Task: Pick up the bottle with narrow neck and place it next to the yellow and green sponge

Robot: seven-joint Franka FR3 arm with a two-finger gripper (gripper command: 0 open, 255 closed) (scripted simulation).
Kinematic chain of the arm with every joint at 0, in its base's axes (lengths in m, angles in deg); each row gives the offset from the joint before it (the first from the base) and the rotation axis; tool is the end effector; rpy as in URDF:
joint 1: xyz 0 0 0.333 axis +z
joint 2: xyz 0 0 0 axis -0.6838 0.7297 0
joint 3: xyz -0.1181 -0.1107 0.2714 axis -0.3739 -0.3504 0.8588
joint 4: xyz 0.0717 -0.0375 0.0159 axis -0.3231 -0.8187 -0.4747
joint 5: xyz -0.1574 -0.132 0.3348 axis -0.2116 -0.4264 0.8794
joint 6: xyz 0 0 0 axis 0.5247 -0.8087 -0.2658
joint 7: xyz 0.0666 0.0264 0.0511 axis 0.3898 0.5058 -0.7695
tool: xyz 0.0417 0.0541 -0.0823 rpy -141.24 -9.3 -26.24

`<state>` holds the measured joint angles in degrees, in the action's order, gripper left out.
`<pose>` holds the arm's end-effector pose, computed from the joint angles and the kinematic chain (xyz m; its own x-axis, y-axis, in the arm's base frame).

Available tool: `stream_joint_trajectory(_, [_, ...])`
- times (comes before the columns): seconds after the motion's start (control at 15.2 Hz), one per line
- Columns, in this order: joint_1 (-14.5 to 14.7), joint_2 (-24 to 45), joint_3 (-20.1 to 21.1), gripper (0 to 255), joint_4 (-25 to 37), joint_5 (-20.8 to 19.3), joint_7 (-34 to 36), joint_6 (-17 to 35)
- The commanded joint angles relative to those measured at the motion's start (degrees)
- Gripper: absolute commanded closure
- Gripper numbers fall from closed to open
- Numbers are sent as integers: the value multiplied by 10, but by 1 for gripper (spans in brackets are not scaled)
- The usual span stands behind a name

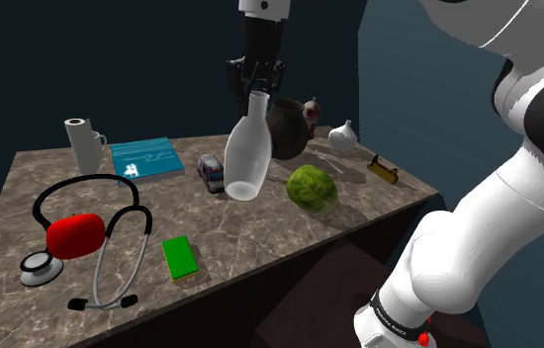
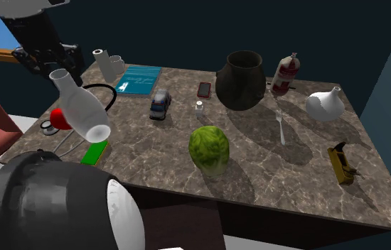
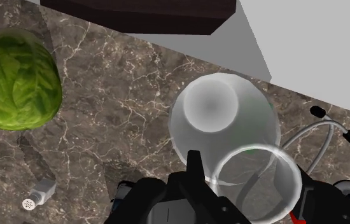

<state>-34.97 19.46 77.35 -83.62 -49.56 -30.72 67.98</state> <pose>0.4478 0.1574 0.6792 0.9986 -0.0400 -0.0336 -0.0398 -0.9992 0.0059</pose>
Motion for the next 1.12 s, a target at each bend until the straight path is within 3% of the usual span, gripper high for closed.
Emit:
stream_joint_trajectory(0.0, [0, -8, 0, 255, -26, 1, -1, 19])
stream_joint_trajectory(1.06, [2, -38, 0, 255, -181, 6, -6, 145])
